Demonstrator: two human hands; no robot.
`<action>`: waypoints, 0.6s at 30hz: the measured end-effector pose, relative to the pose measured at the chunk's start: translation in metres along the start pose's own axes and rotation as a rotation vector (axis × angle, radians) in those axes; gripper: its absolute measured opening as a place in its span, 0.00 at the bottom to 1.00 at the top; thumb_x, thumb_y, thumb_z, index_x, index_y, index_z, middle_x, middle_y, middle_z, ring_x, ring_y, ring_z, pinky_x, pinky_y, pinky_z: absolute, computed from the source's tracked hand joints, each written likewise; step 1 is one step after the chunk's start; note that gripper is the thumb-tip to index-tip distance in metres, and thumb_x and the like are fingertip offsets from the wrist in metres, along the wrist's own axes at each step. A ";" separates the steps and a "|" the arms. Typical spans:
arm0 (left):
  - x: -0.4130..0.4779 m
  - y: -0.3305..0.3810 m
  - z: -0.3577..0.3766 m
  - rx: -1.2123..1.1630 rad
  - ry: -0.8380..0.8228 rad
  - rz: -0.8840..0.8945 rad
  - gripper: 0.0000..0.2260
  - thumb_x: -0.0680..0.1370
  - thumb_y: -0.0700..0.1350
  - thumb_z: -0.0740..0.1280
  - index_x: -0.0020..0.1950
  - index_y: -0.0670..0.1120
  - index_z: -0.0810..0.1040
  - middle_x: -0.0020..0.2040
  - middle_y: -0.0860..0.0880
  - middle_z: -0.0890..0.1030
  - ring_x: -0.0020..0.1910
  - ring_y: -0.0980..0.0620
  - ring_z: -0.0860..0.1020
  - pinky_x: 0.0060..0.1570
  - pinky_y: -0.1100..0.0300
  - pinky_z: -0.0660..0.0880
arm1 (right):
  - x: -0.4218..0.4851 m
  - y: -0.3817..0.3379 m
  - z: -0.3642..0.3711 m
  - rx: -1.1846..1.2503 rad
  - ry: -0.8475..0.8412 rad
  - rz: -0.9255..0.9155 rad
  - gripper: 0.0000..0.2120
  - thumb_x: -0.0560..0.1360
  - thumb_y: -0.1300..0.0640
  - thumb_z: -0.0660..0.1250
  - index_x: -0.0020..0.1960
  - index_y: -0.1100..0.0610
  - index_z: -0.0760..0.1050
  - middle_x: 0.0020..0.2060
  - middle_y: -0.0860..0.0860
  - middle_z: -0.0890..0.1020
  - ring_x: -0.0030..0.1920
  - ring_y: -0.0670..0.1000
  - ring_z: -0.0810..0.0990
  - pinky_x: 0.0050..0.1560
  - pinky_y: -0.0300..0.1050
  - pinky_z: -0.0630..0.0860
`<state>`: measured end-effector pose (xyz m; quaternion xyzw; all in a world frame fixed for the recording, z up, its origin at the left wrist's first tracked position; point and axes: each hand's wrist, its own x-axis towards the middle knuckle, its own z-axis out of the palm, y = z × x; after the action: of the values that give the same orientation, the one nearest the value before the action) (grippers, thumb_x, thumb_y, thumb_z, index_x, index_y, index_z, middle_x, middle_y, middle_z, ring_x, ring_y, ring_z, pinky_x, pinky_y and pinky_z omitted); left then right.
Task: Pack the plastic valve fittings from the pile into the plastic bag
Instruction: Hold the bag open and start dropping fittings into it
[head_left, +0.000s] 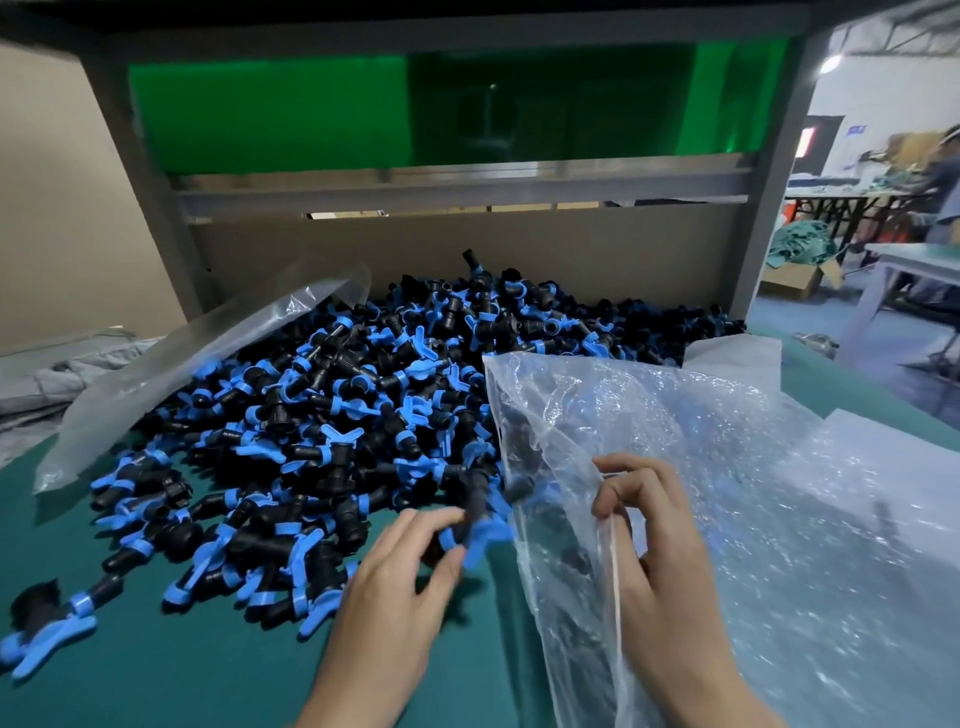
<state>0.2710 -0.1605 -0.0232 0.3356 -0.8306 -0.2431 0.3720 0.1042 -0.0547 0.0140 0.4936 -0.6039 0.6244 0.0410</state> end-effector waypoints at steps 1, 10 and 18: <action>0.000 0.003 0.000 0.110 -0.004 0.114 0.10 0.79 0.62 0.57 0.58 0.65 0.73 0.52 0.67 0.75 0.51 0.65 0.73 0.43 0.65 0.71 | 0.001 -0.001 0.000 0.001 0.008 -0.006 0.15 0.73 0.63 0.59 0.40 0.42 0.68 0.51 0.38 0.74 0.55 0.40 0.76 0.43 0.25 0.69; 0.025 0.063 0.011 0.457 -0.044 0.750 0.04 0.74 0.47 0.67 0.46 0.48 0.79 0.45 0.52 0.78 0.46 0.49 0.74 0.45 0.56 0.67 | 0.016 -0.022 -0.007 -0.067 -0.075 -0.116 0.09 0.72 0.65 0.61 0.42 0.51 0.70 0.51 0.45 0.74 0.52 0.45 0.77 0.49 0.39 0.74; 0.062 0.087 -0.024 -0.259 -0.376 -0.099 0.14 0.73 0.62 0.68 0.40 0.52 0.83 0.29 0.53 0.76 0.27 0.59 0.70 0.28 0.67 0.67 | 0.036 -0.034 -0.024 -0.079 -0.057 -0.104 0.07 0.73 0.66 0.61 0.44 0.54 0.71 0.49 0.46 0.73 0.48 0.45 0.76 0.46 0.45 0.73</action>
<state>0.2266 -0.1525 0.0766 0.2740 -0.8298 -0.4238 0.2381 0.0943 -0.0462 0.0674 0.5399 -0.6026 0.5828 0.0754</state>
